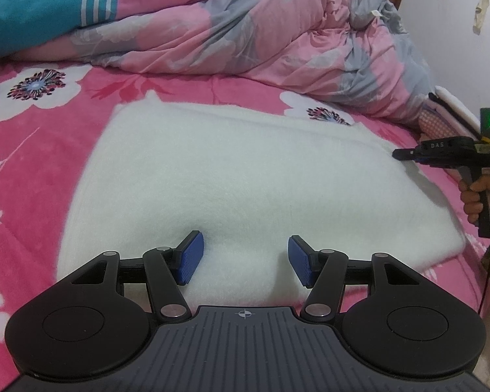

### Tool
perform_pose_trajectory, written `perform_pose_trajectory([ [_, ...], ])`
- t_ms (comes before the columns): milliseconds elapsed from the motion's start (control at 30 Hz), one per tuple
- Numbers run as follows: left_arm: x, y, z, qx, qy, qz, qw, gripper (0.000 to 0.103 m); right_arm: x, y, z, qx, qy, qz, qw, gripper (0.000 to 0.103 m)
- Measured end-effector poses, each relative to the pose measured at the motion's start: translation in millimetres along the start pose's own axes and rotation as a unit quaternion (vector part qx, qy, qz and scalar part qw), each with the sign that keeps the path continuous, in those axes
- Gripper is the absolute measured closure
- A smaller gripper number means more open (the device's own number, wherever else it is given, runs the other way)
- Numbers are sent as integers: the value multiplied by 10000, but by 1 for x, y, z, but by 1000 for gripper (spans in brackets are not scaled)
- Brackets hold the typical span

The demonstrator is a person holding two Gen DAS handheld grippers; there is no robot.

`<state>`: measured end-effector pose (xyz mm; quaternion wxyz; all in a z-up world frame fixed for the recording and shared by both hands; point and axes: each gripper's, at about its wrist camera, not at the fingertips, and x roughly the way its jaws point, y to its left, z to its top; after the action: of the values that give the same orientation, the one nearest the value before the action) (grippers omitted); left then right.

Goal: Fold clothes

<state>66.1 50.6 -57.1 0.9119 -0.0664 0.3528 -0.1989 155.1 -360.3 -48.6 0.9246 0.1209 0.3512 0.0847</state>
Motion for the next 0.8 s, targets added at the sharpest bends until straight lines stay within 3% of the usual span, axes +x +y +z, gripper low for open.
perform_pose_trajectory([
  [133,-1,0,2,-65,9,-16,10000,45,-16,0,-2,225,-411,-25,9989,94],
  [400,0,1,2,-51,1,-33,10000,45,-5,-13,-13,649,-303,-155,9973,95],
  [600,0,3,1,-134,-51,-86,9999,45,0,-12,-13,531,-195,-295,9980,94],
  [700,-2,2,3,-168,-36,-85,9998,45,-13,3,-11,234,-284,-698,9969,84],
  [800,-5,3,1,-195,-53,-103,9997,45,-33,37,-15,-596,-625,-1228,9887,84],
])
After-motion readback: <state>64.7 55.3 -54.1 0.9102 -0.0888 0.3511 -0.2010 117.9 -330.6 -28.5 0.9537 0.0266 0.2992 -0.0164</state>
